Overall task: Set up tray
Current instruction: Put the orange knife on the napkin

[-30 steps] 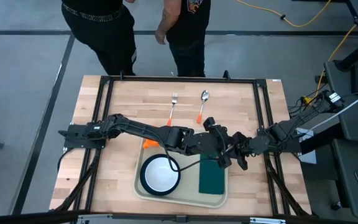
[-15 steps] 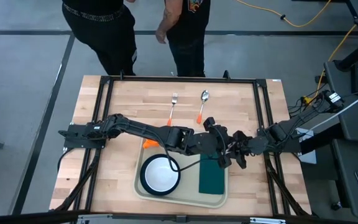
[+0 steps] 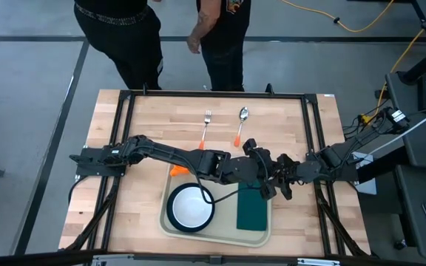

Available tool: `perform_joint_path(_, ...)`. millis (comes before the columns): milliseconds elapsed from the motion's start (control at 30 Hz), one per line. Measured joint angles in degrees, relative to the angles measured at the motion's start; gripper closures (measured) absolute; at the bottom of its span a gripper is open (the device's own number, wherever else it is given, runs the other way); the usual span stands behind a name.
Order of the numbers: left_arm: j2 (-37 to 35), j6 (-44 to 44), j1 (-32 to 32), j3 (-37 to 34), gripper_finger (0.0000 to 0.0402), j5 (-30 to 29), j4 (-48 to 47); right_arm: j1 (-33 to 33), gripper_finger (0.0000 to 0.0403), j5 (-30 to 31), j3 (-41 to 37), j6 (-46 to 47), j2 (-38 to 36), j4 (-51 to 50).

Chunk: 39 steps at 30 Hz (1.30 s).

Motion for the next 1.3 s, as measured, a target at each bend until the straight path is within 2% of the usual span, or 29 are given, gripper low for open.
perform_joint_path(200, 0.07, 0.32, 0.22, 0.00, 0.0400, -1.19, -0.42, 0.08, 0.0353, -2.34, 0.02, -0.47, -0.04, 0.10)
perform_joint_path(600, -0.79, 1.09, 0.32, 0.09, 0.0400, 1.71, -0.61, 1.48, 0.0354, -4.88, 0.02, 2.33, 0.08, 5.10)
perform_joint_path(733, -2.99, 5.33, 0.26, -0.01, 0.0400, 5.01, -0.90, 3.22, 0.0356, -4.22, 0.09, 8.39, 0.53, 7.17)
perform_joint_path(833, -6.44, 9.01, -0.10, 0.01, 0.0396, 5.13, -0.64, 4.72, 0.0368, -3.96, 0.02, 13.37, 2.12, 8.94)
perform_joint_path(967, -10.64, 11.99, 0.96, 0.04, 0.0375, 1.98, -2.19, 7.19, 0.0381, -4.23, 0.02, 20.11, 5.76, 11.98)
perform_joint_path(1100, -14.51, 12.10, 1.56, 0.02, 0.0350, -0.69, -6.76, 8.78, 0.0381, -4.22, 0.02, 21.60, 9.29, 15.35)
perform_joint_path(1300, -17.74, 12.09, 2.57, -0.04, 0.0329, -6.01, -13.48, 11.09, 0.0381, 0.14, 0.02, 32.32, 16.16, 21.91)
